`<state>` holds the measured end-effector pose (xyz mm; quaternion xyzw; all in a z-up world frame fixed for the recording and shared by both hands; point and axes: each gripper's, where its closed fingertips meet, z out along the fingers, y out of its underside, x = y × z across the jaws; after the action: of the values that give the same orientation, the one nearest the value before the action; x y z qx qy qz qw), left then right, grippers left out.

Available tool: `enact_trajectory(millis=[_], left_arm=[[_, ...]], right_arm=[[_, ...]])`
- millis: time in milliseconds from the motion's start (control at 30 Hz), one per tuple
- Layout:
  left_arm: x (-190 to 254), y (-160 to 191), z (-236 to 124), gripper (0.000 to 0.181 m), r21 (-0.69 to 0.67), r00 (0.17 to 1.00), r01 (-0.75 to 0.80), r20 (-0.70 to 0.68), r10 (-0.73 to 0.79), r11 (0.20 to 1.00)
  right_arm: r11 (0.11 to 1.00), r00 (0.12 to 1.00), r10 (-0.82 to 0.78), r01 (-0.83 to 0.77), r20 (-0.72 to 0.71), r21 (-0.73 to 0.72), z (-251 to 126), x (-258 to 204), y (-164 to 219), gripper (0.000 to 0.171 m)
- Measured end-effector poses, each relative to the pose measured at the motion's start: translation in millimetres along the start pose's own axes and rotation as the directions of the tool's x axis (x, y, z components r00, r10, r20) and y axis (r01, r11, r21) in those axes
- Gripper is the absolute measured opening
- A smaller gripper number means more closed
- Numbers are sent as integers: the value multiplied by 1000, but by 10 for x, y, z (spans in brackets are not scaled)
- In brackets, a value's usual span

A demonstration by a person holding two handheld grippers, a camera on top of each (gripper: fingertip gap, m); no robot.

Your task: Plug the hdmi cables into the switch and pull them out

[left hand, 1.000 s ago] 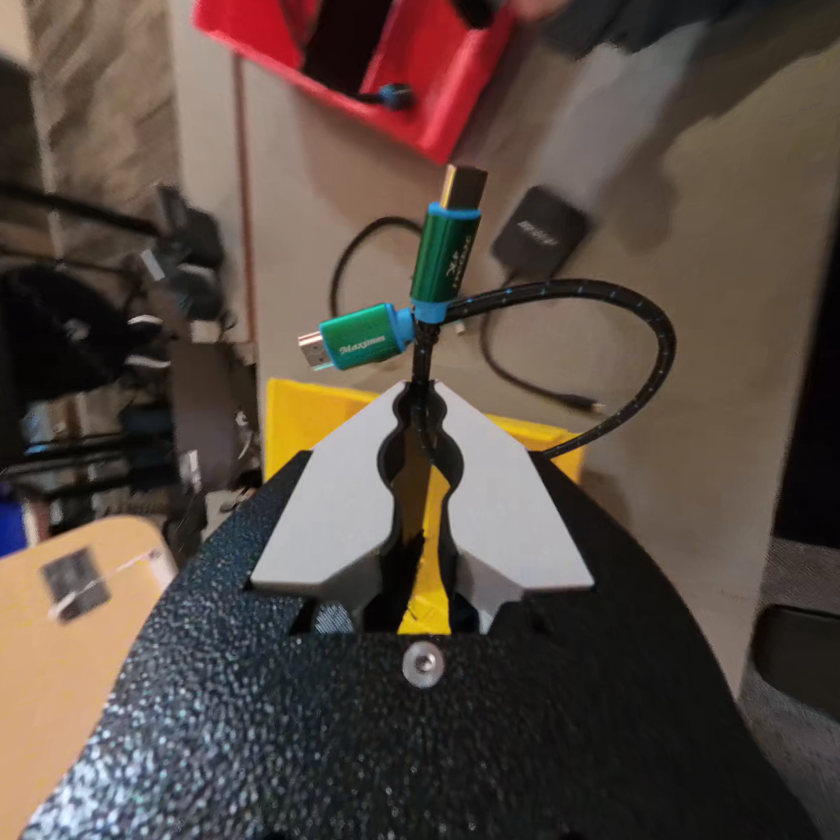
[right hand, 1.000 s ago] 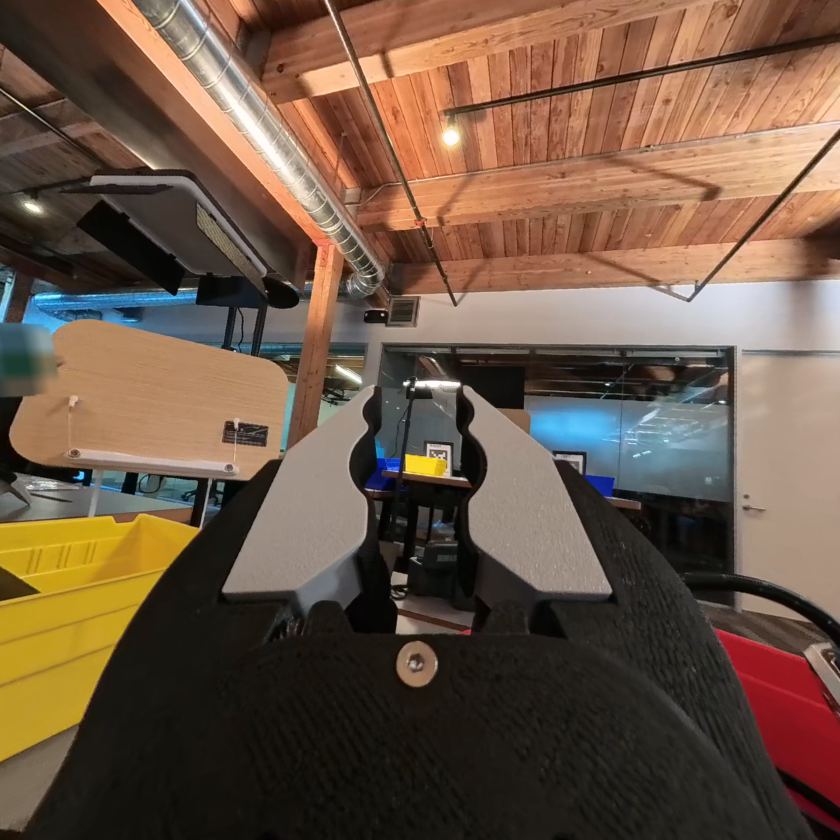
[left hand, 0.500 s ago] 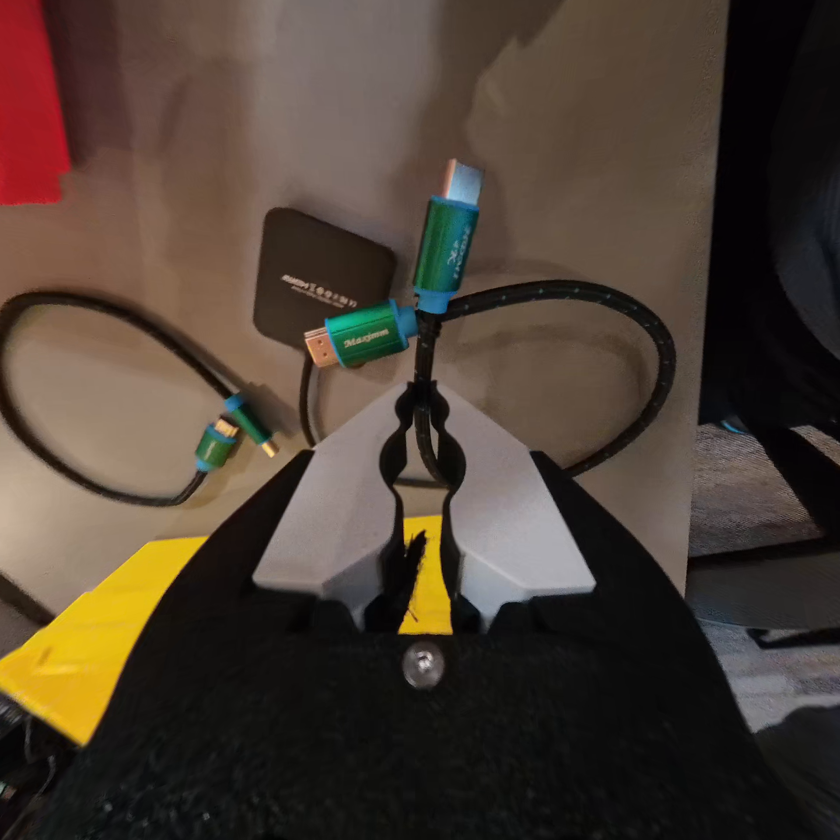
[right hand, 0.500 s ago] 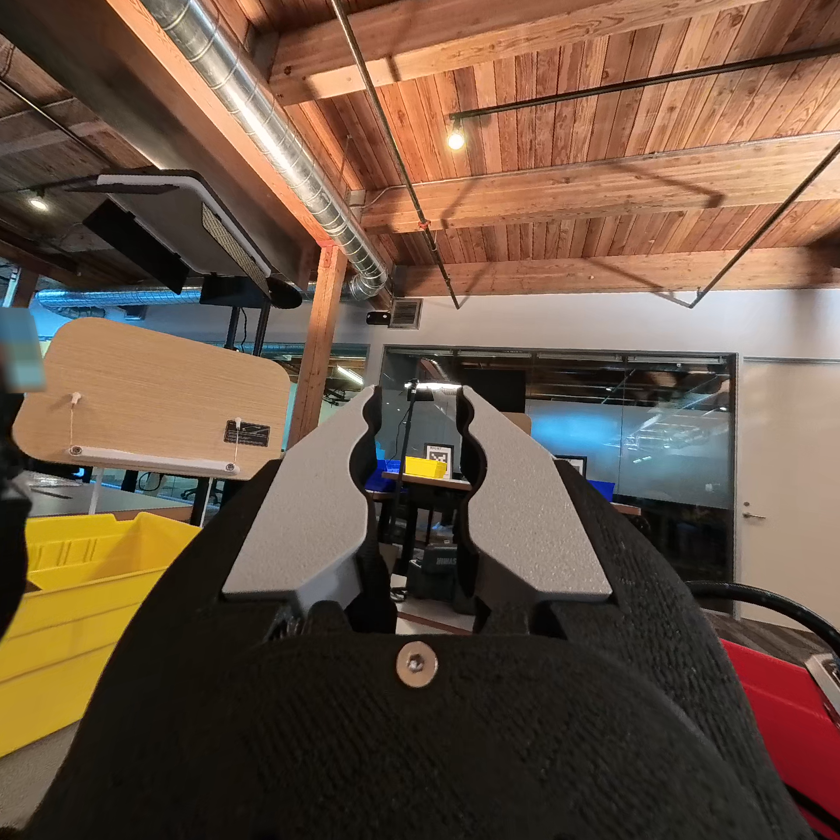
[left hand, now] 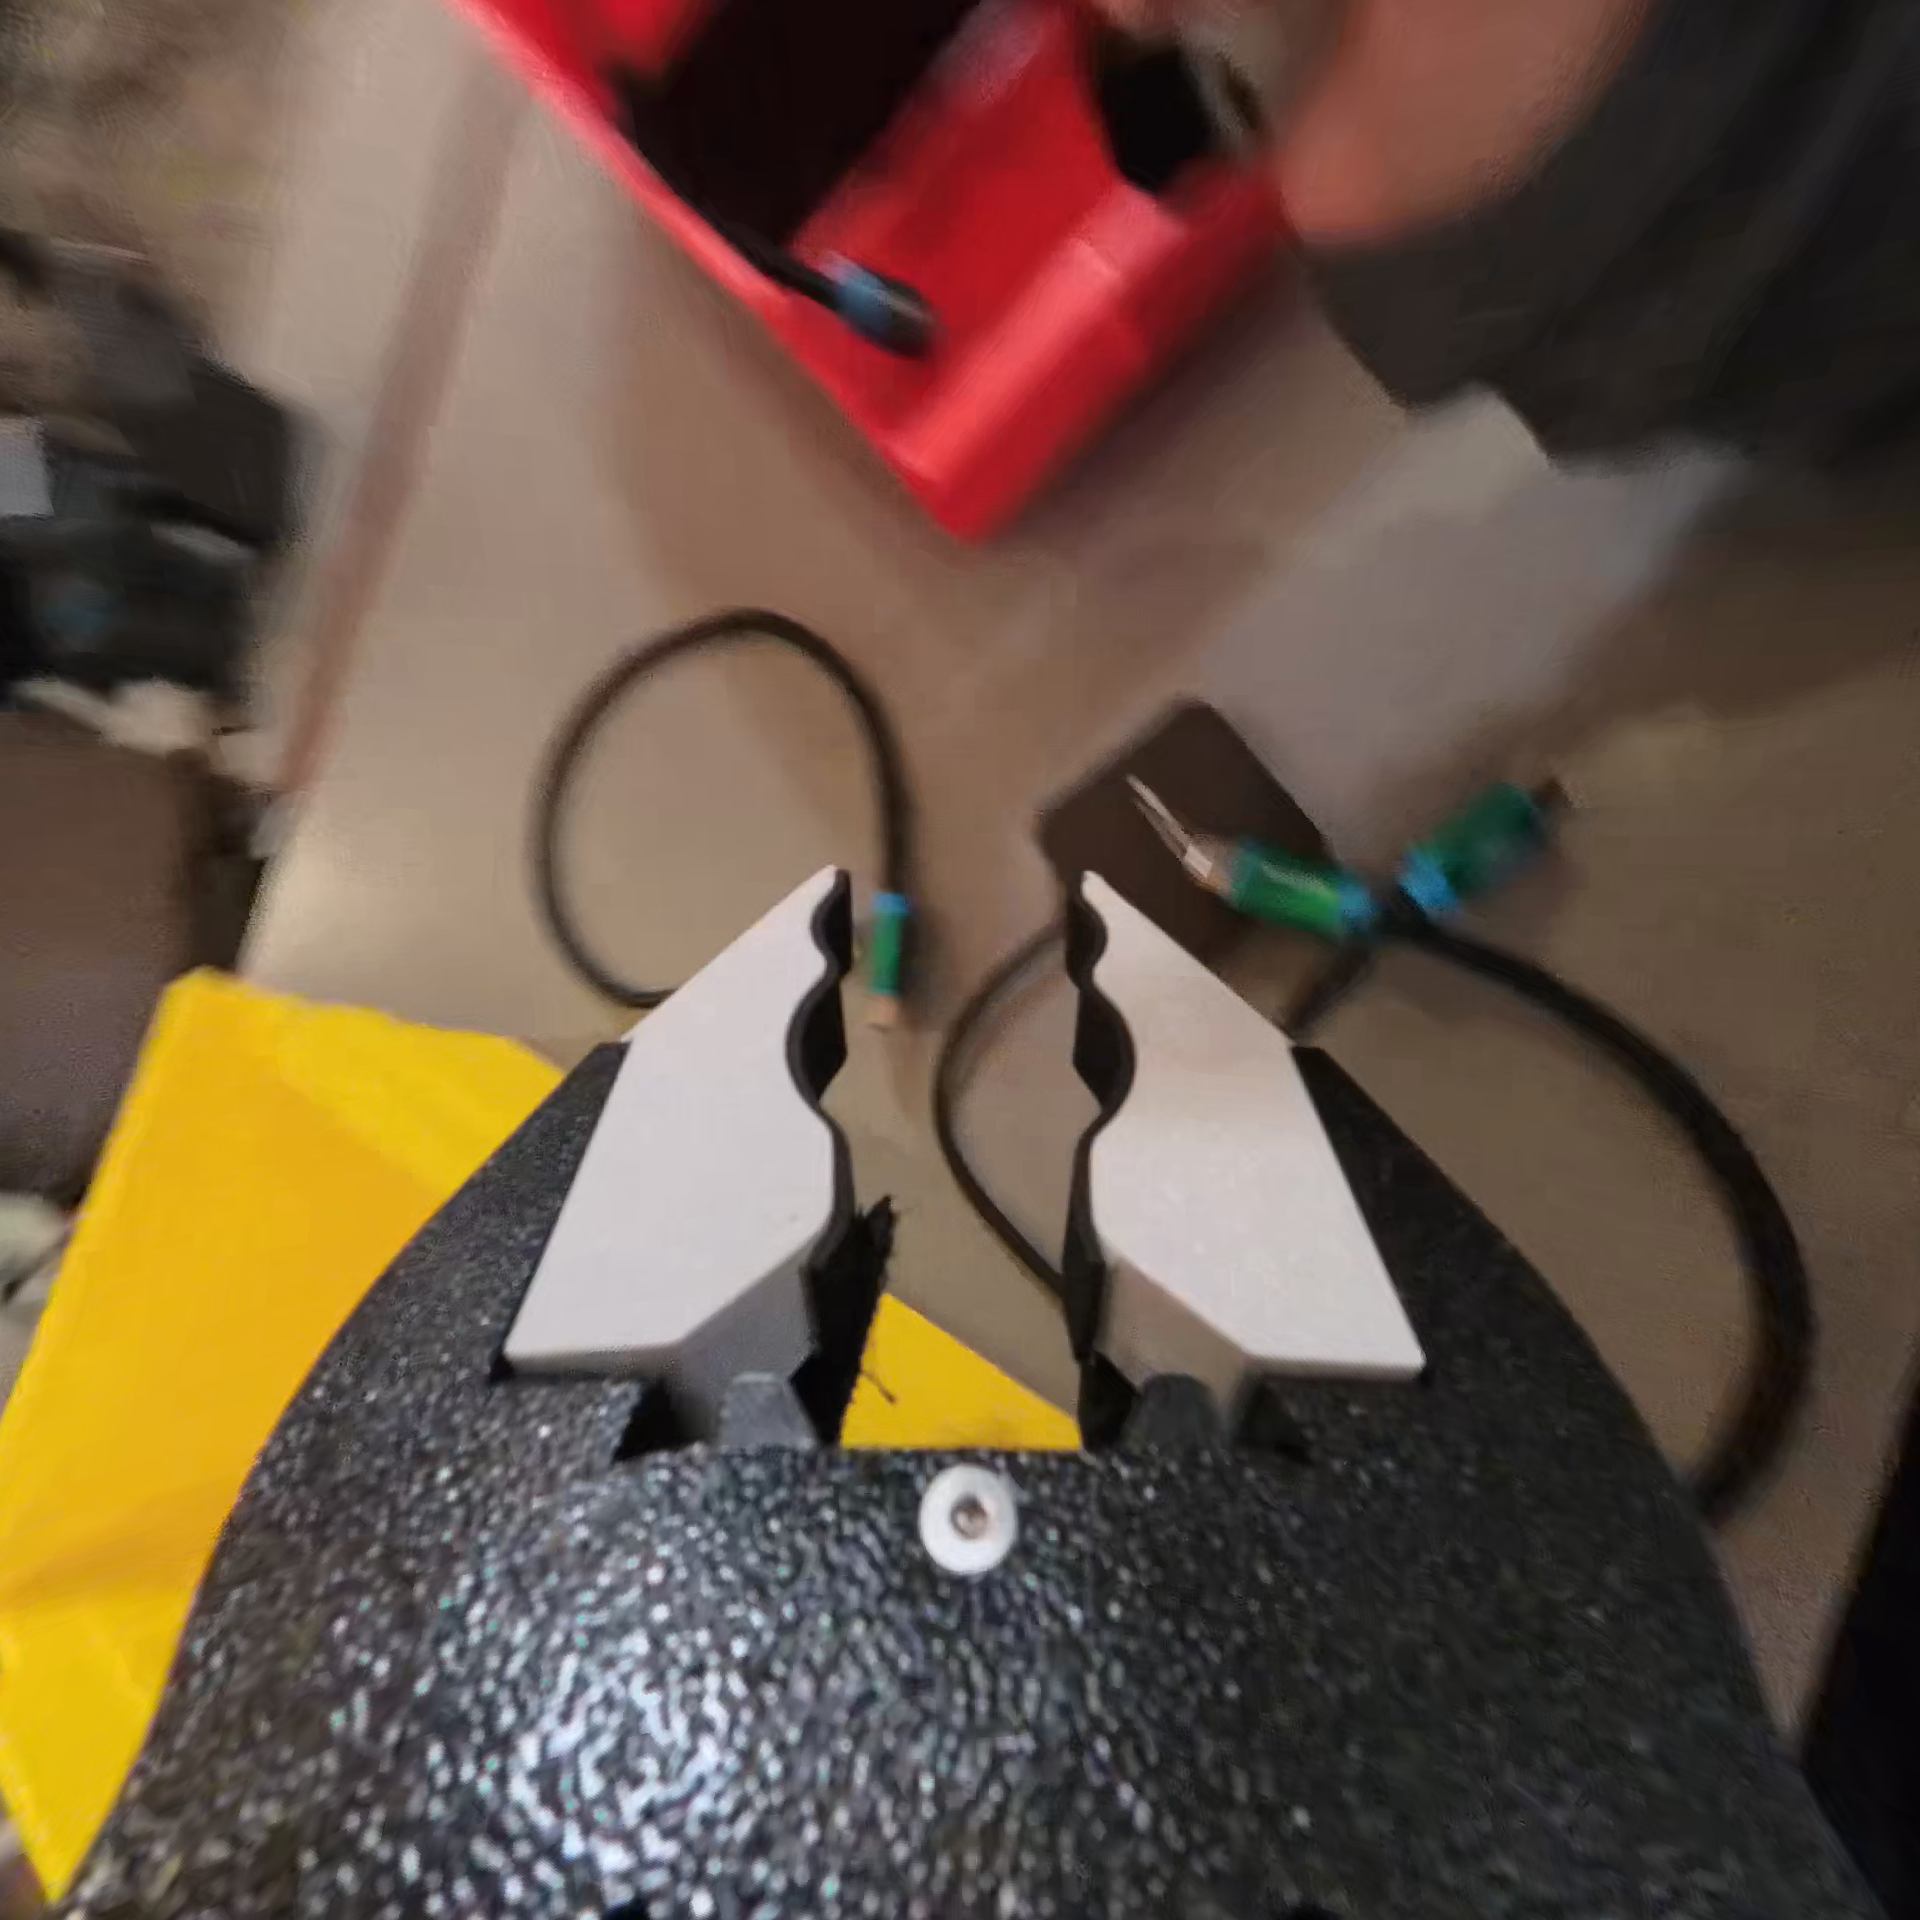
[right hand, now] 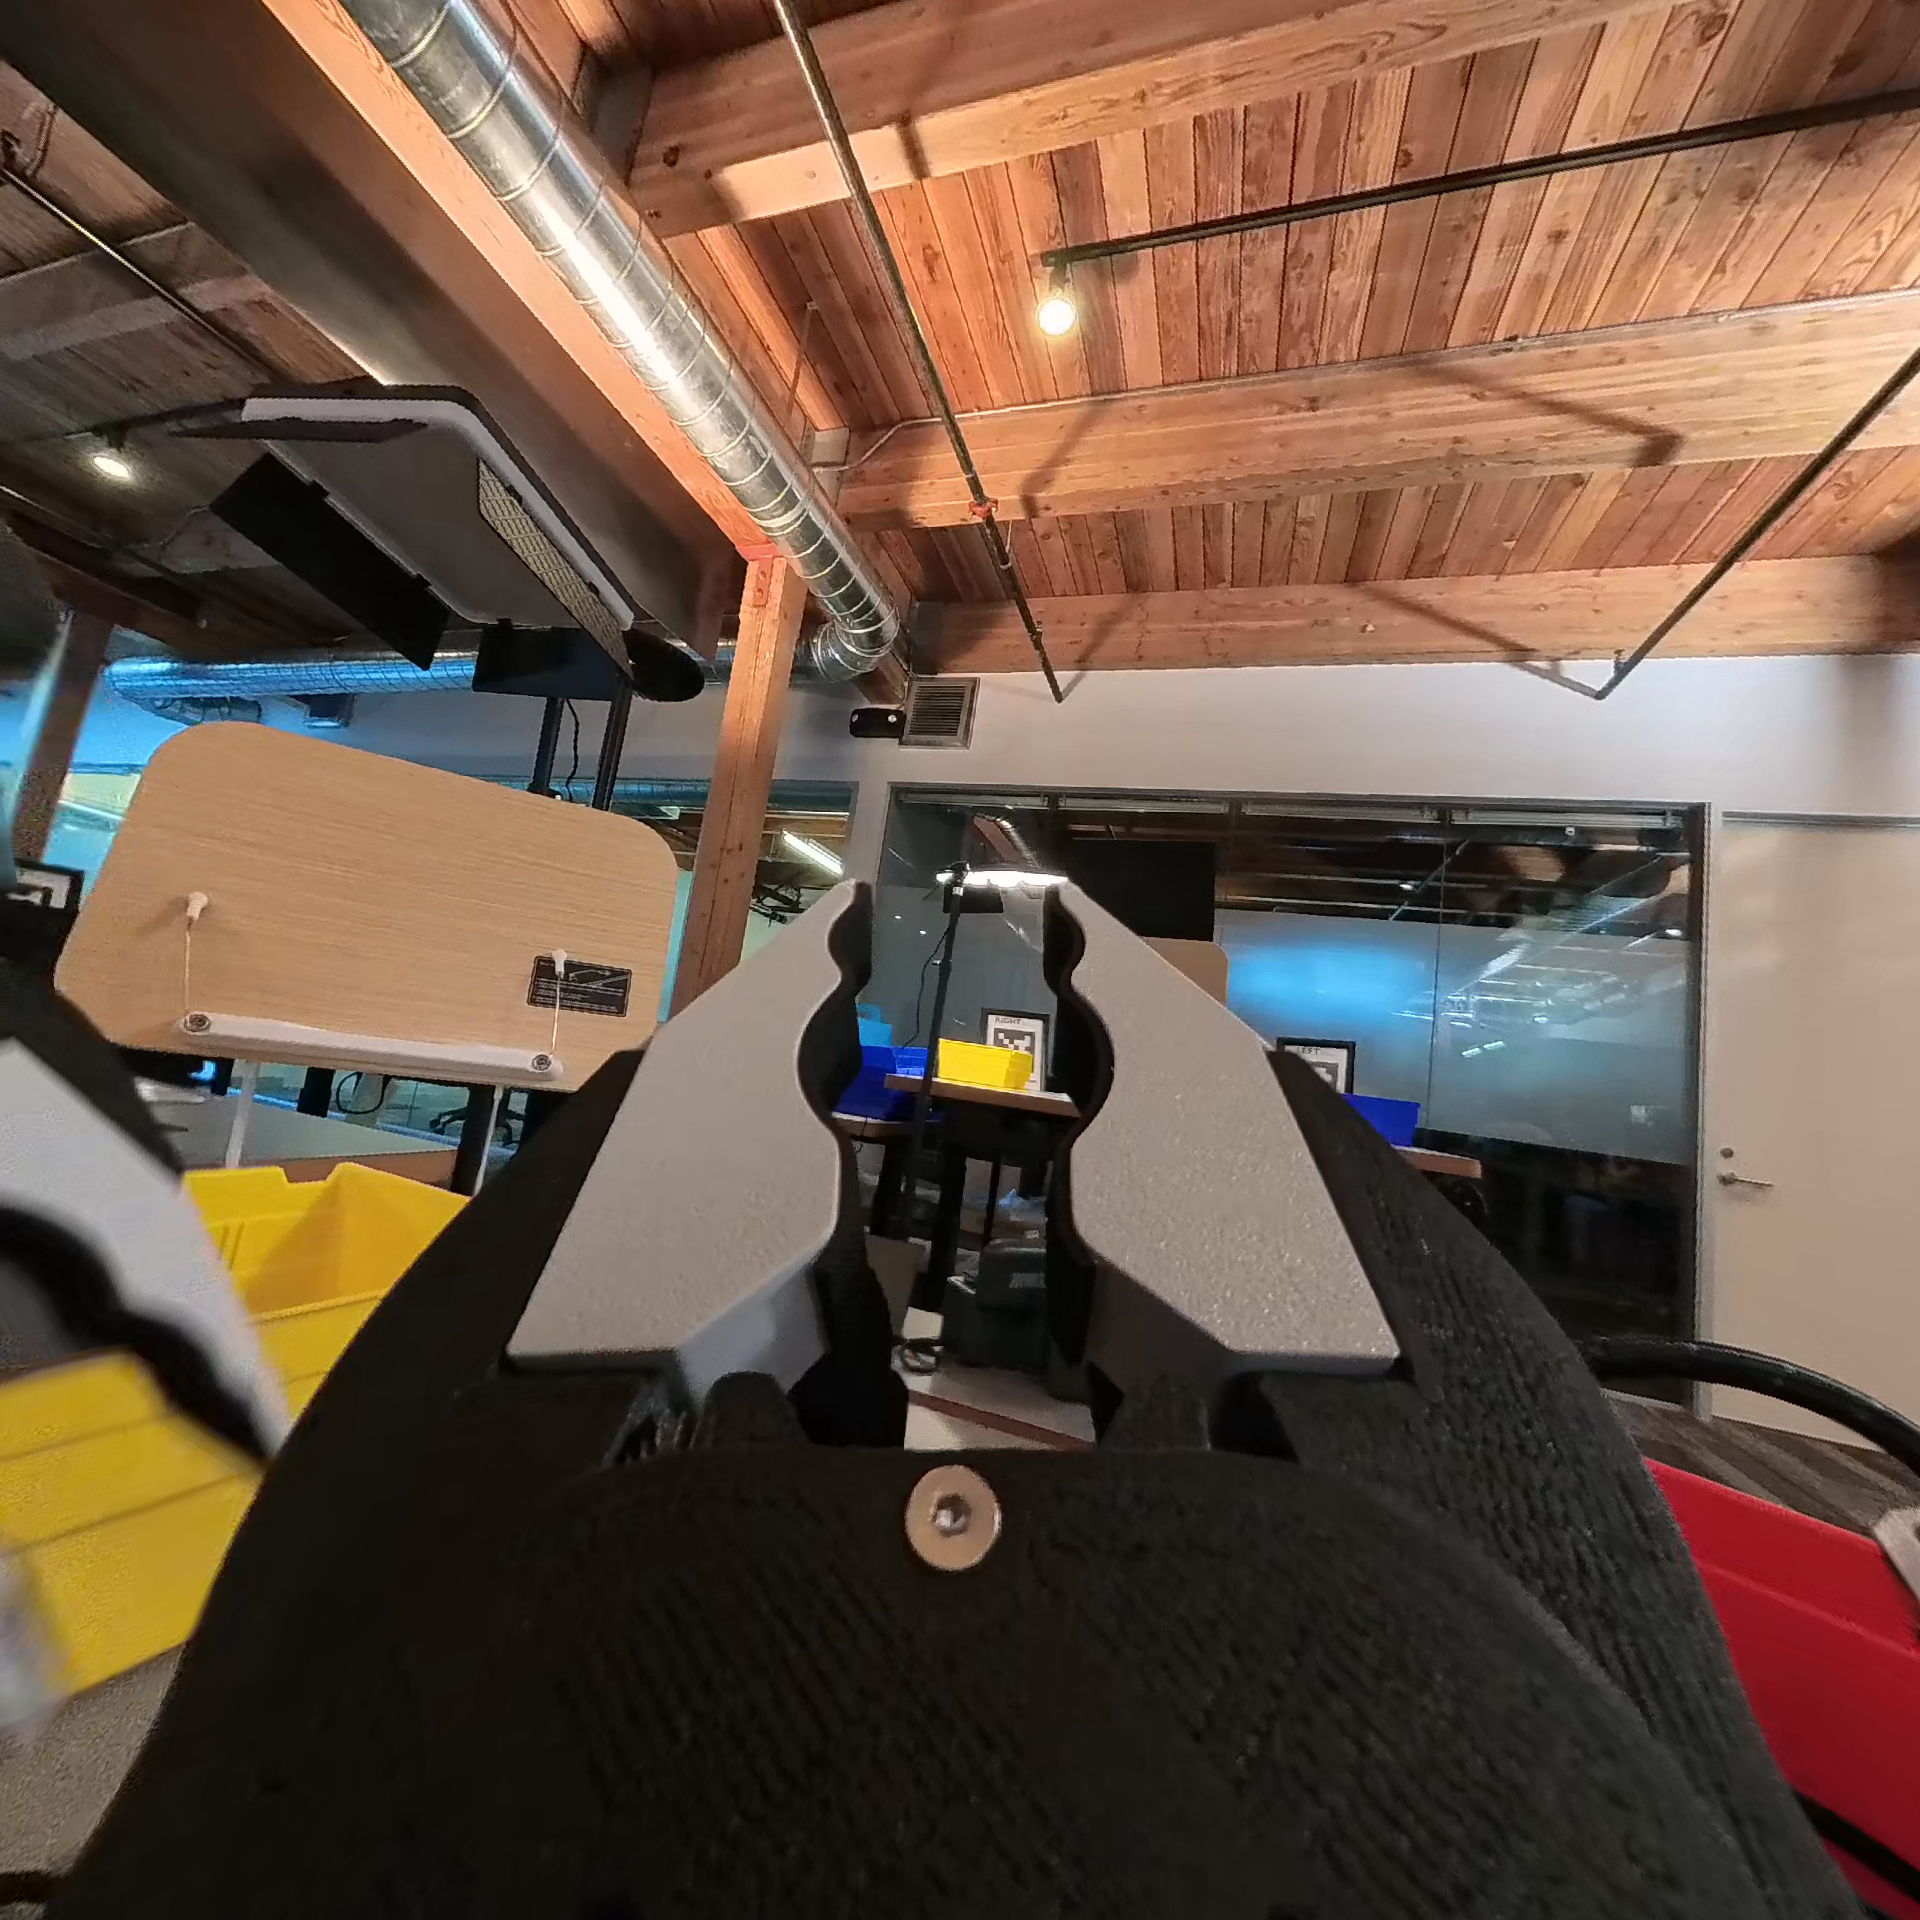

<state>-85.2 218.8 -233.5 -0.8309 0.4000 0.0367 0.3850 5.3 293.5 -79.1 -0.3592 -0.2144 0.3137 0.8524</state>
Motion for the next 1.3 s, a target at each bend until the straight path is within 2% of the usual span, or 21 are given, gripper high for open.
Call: enact_trajectory(millis=[33, 100, 167, 200, 267, 400, 467, 500, 567, 633, 700, 767, 833, 900, 933, 1100, 1300], left_arm=[[-178, -93, -97, 37, 111, 989, 89, 105, -101, 990], [-372, -271, -319, 33, 378, 926, 238, 189, -326, 895], [-392, -405, -494, 26, 595, 877, 270, 172, -448, 757], [-389, -438, -568, 21, 657, 864, 227, 204, -460, 719], [-373, -513, -732, 18, 714, 823, 77, 348, -448, 696], [-21, -783, -607, 5, 607, 831, -158, 508, -227, 779], [-31, -782, -490, 0, 546, 794, -215, 581, -181, 810], [-52, -772, -432, 0, 552, 795, -205, 575, -192, 808], [-124, -712, -299, 0, 601, 820, -124, 510, -259, 789], [-265, -570, -126, 0, 603, 825, 3, 449, -343, 798], [-423, -405, 6, 0, 572, 806, 108, 428, -408, 813], [-535, -270, 86, 0, 537, 788, 157, 438, -433, 829], [-626, -134, 137, 0, 496, 763, 189, 469, -445, 847], [-693, -14, 203, 0, 451, 743, 238, 487, -460, 860], [-722, 39, 239, 0, 430, 735, 264, 490, -468, 864], [-995, 313, 308, 0, 370, 663, 351, 550, -507, 860], [-1404, 645, 345, 0, 388, 563, 467, 563, -606, 794]], right_arm=[[1000, 1000, -2, 2, 4, -2, 2, -16, 6, 32], [1000, 1000, -14, 15, 17, -9, 8, -59, 27, 32], [999, 999, -35, 35, 32, -20, 13, -113, 62, 32], [999, 998, -45, 46, 41, -28, 15, -141, 89, 32], [997, 997, -59, 62, 58, -49, 22, -194, 156, 32], [993, 993, -75, 83, 93, -79, 31, -297, 261, 32], [991, 990, -80, 92, 118, -101, 32, -363, 337, 31], [989, 989, -66, 82, 135, -119, 32, -411, 391, 32], [982, 986, -18, 49, 169, -180, 26, -532, 550, 31], [952, 985, -1, 53, 173, -300, 3, -615, 810, 27], [883, 989, -25, 88, 143, -460, -50, -623, 1123, 13], [778, 989, -58, 128, 133, -614, -138, -627, 1434, 2], [623, 985, -45, 159, 168, -766, -298, -690, 1780, 0], [500, 982, -22, 175, 190, -848, -437, -722, 2016, 0], [468, 979, -28, 191, 202, -863, -469, -721, 2066, 0], [405, 975, -125, 221, 186, -887, -553, -579, 2079, 0], [422, 979, -192, 142, 64, -895, -728, -276, 1914, 1]])
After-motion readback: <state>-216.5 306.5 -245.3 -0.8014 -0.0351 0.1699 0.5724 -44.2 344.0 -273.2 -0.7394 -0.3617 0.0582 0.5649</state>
